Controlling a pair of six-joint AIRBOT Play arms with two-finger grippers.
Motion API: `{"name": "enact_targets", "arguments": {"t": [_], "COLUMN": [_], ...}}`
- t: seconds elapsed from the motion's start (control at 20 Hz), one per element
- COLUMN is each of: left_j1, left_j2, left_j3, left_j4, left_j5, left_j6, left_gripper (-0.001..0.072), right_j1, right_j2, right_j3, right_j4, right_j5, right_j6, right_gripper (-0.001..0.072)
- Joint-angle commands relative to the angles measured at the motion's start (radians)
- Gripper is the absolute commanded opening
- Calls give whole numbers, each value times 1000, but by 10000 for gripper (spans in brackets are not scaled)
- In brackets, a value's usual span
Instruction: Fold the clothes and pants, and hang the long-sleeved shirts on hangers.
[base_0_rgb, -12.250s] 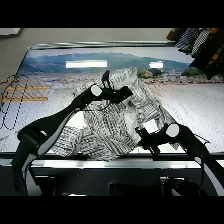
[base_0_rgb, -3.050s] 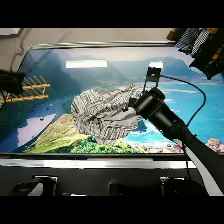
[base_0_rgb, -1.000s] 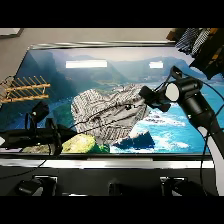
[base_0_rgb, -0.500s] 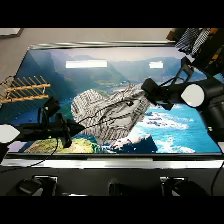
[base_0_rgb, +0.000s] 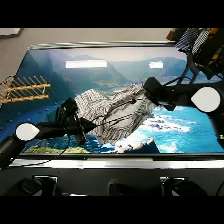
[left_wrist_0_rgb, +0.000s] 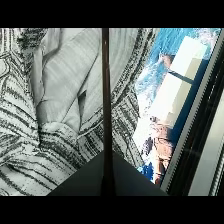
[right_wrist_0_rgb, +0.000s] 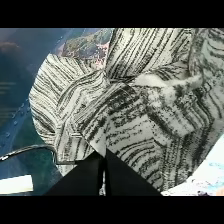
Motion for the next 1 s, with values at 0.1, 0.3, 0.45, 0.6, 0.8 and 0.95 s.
{"name": "enact_targets", "arguments": {"t": [0.1, 0.3, 0.45, 0.6, 0.8, 0.95], "left_j1": [25, 33, 32, 32, 32, 32], "left_j2": [-19, -55, -121, -173, -233, -248], "left_j3": [22, 22, 23, 27, 55, 61], "left_j4": [-84, -179, -332, -438, -454, -460], "left_j5": [-115, -133, -128, -114, -113, -113], "left_j6": [97, 154, 255, 327, 349, 349], "left_gripper": [19, 19, 18, 18, 18, 18], "right_j1": [-1, 1, 1, 1, 1, 1], "right_j2": [28, 27, 26, 26, 27, 27], "right_j3": [1, 1, 1, 1, 1, 1], "right_j4": [-233, -116, -102, -65, -39, -36], "right_j5": [128, 49, 43, 45, 47, 46], "right_j6": [9, -55, -68, -97, -119, -124], "right_gripper": [22, 23, 23, 23, 23, 23]}}
